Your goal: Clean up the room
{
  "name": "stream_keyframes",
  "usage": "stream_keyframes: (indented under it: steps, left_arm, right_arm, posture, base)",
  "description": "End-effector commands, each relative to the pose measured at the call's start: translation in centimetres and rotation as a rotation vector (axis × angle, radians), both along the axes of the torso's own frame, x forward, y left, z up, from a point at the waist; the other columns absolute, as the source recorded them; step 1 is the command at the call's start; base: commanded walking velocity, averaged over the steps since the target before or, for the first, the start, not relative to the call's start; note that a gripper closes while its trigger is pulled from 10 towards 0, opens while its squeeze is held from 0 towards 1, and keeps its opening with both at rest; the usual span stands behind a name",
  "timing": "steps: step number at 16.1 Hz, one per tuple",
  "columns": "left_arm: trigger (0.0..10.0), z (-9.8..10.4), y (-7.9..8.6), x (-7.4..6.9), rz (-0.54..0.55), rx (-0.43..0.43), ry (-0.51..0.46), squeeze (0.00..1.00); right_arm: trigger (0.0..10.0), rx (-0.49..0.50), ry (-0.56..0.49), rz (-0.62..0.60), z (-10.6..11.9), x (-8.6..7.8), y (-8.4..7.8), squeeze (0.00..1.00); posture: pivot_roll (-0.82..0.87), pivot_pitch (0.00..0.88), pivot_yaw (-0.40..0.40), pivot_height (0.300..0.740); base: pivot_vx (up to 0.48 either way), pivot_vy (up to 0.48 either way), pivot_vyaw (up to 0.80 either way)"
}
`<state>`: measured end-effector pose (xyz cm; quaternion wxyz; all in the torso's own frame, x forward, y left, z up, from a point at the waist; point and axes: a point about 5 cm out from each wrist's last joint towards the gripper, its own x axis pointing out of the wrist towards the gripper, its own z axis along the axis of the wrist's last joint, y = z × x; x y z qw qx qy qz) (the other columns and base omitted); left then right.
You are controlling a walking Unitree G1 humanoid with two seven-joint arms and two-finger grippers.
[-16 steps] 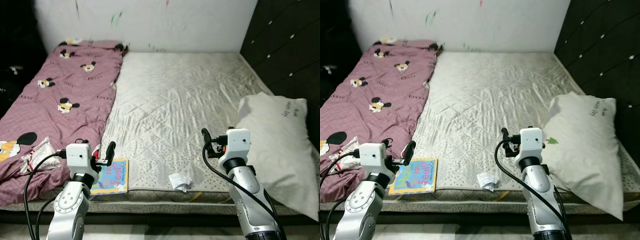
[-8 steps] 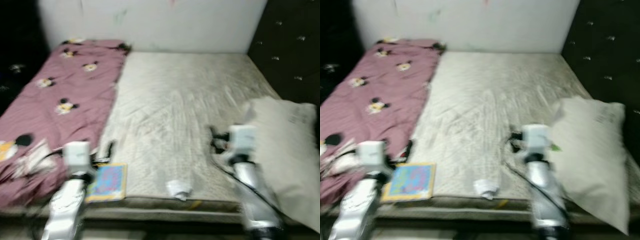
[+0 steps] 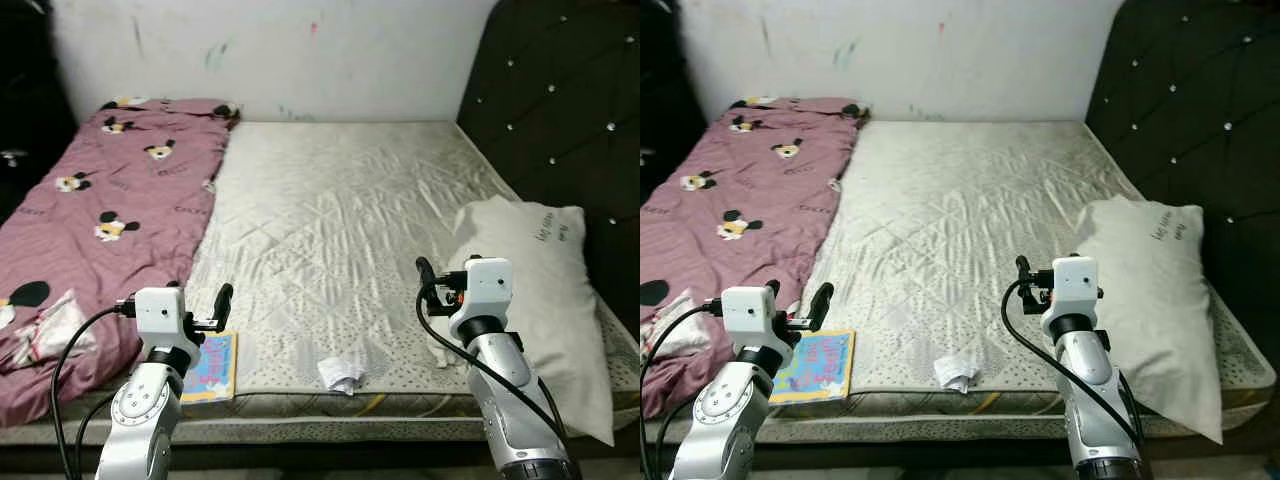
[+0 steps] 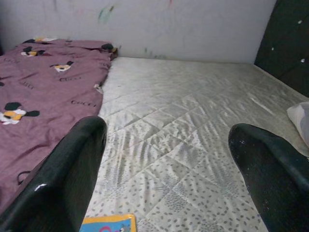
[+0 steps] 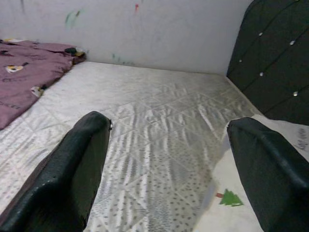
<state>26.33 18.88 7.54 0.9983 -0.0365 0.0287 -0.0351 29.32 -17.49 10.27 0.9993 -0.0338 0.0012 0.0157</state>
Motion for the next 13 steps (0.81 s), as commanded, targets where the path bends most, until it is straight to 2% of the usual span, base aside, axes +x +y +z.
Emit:
stream_keyframes:
  steps: [1,5,7,13]
  left_arm:
    - [10.0,0.0,0.2,0.0,0.009,0.006,0.010,0.00]
    - [10.0,-0.1,0.7,-0.2,0.046,-0.004,0.024,0.00]
    - [10.0,0.0,1.1,-0.4,0.079,-0.018,0.027,0.00]
    - [10.0,0.0,1.3,-0.9,0.073,-0.017,0.036,0.00]
  right_arm:
    - [10.0,0.020,-0.004,0.009,0.3,0.1,0.2,0.00]
    - [10.0,0.013,0.011,0.038,0.1,-0.4,0.5,0.00]
    - [10.0,0.015,0.015,0.045,0.1,-0.5,0.4,0.00]
    - [10.0,0.011,0.034,0.076,0.1,-0.8,0.6,0.00]
  posture:
    - [-0.01,0.004,-0.005,0.740]
    - [-0.01,0.033,-0.008,0.740]
    - [-0.01,0.046,-0.009,0.715]
    - [-0.01,0.064,-0.020,0.645]
  base:
    - [0.000,0.000,0.00]
    - [0.000,0.000,0.00]
    - [0.000,0.000,0.00]
    - [0.000,0.000,0.00]
